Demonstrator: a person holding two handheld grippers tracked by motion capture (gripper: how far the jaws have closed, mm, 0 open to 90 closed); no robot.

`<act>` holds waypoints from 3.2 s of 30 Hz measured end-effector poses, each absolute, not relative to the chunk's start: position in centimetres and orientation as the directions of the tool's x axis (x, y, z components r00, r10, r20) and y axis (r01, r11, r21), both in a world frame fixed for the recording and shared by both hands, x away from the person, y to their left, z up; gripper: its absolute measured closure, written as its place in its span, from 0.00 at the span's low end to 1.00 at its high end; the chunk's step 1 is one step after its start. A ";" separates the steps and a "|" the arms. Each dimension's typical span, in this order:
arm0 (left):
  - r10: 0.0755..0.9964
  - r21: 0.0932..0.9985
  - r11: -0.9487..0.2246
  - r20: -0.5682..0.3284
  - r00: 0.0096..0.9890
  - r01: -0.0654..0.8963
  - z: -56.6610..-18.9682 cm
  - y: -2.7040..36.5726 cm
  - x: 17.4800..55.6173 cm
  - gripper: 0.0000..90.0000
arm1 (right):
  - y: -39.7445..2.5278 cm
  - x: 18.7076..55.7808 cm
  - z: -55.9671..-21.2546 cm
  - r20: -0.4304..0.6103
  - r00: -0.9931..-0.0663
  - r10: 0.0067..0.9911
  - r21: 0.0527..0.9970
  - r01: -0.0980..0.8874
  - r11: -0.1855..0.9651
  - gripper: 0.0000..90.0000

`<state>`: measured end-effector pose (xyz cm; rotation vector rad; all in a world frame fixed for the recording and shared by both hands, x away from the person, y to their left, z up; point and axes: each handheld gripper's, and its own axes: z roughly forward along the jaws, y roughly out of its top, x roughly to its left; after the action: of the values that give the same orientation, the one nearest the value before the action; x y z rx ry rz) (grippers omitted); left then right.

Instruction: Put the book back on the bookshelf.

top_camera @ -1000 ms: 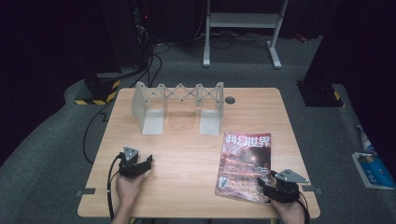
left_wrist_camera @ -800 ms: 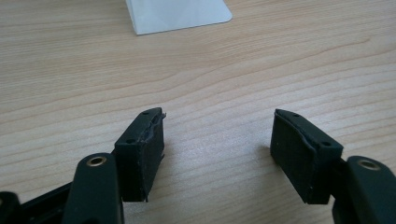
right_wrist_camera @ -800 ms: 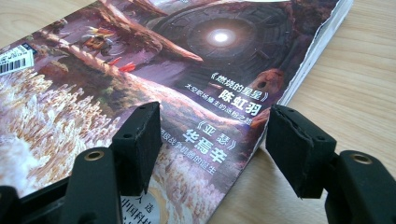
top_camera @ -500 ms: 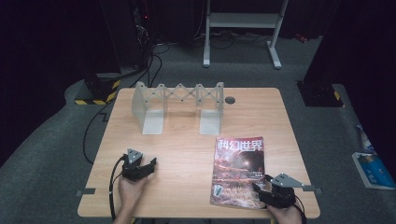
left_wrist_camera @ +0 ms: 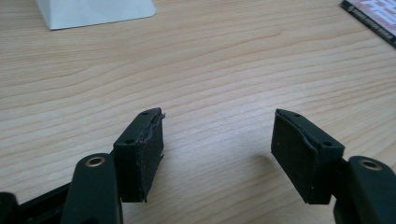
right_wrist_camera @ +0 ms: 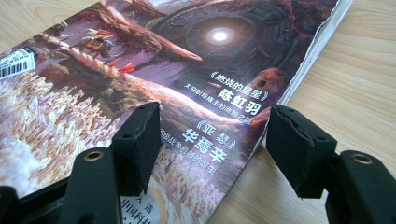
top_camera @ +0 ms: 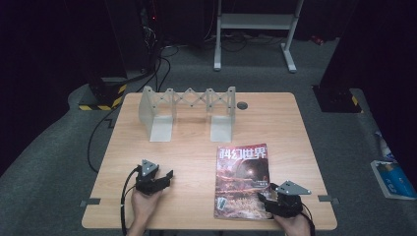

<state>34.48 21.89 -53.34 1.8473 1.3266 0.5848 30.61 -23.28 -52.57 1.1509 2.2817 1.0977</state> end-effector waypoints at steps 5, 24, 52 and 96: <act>0.924 0.799 -0.173 -0.071 0.376 0.576 -53.3 20.7 34.6 0.38 | -22.3 30.7 -52.6 0.031 -0.608 0.793 0.772 0.518 0.367 0.40; 0.872 0.795 -0.170 -0.154 0.465 0.582 -52.7 16.7 36.2 0.39 | -19.3 31.7 -52.5 0.039 -0.631 0.775 0.760 0.522 0.387 0.39; 0.870 0.790 -0.212 -0.116 0.479 0.576 -53.1 13.4 37.0 0.38 | -16.6 32.9 -52.5 0.090 -0.650 0.754 0.748 0.544 0.380 0.40; 0.859 0.807 -0.223 -0.103 0.501 0.547 -53.3 13.0 37.0 0.38 | -14.2 46.8 -49.2 0.203 -0.452 0.868 0.457 0.828 0.324 0.38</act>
<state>37.01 13.00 -53.34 1.9057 1.1622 0.4691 46.84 -14.18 -49.21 1.5995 2.4912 0.7852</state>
